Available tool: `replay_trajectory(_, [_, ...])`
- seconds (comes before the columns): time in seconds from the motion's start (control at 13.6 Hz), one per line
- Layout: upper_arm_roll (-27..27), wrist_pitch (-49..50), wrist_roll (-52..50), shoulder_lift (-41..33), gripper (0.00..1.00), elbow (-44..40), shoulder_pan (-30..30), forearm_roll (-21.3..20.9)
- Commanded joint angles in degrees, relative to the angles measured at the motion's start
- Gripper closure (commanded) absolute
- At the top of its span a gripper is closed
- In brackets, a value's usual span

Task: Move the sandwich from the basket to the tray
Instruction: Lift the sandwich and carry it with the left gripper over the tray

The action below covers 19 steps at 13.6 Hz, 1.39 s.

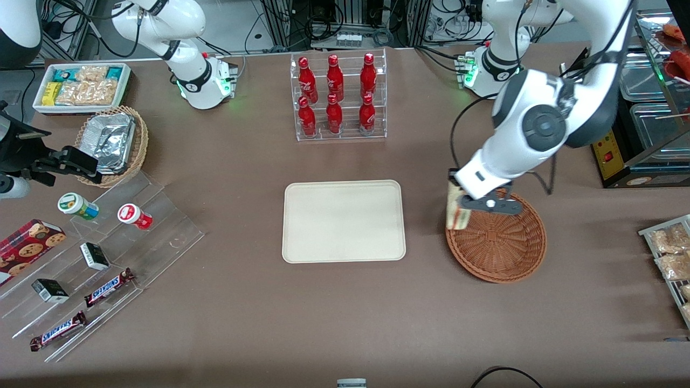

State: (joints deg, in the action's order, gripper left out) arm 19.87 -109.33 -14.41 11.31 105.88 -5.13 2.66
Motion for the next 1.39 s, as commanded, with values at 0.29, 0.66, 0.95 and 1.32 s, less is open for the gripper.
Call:
replay_trajectory(0.29, [0.3, 1.3, -12.5, 15.0, 1.0, -14.5, -9.4, -3.1])
replay_trajectory(0.66, [0.2, 0.1, -20.4, 23.5, 1.0, -22.4, -13.8, -5.9])
replay_trajectory(0.95, [-0.1, -6.2, -23.3, 27.1, 1.0, -23.6, -15.9, -6.3])
replay_trajectory(1.32, [-0.1, -11.1, -23.3, 28.9, 1.0, -23.4, -16.4, -6.4])
